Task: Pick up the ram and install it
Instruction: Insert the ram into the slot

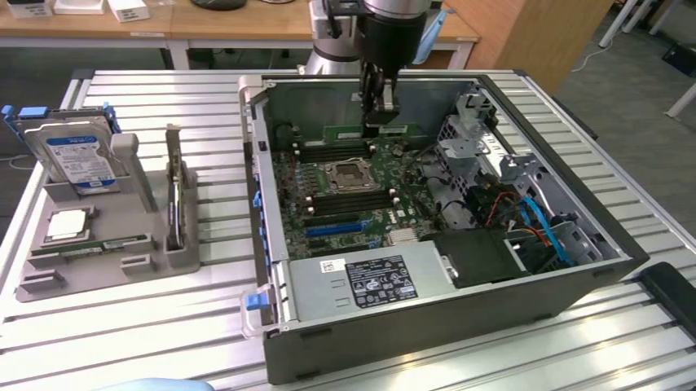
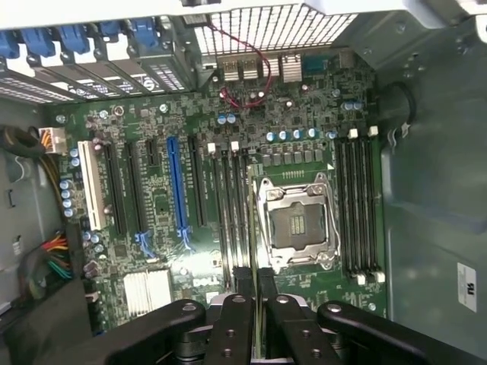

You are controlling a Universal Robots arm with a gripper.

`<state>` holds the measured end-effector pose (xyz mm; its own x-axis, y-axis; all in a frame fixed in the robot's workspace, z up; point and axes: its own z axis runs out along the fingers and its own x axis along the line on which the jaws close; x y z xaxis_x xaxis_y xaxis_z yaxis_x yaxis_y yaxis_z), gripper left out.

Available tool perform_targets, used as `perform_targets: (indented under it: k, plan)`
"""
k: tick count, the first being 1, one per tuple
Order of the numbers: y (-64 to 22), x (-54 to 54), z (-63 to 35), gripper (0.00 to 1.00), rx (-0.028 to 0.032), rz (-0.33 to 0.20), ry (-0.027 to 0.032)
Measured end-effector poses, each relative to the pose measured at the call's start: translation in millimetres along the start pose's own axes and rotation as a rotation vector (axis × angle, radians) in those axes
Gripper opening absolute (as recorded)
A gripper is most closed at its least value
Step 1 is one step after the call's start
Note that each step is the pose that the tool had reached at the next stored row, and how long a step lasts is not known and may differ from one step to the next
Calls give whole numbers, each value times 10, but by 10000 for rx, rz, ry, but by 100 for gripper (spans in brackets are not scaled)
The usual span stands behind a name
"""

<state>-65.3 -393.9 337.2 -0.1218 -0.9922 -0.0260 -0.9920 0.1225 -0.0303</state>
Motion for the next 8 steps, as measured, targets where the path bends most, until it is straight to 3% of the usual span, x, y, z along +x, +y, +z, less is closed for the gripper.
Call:
perform_targets:
  k: [8]
  plan:
    - [4, 4, 146, 13, 1, 0, 0]
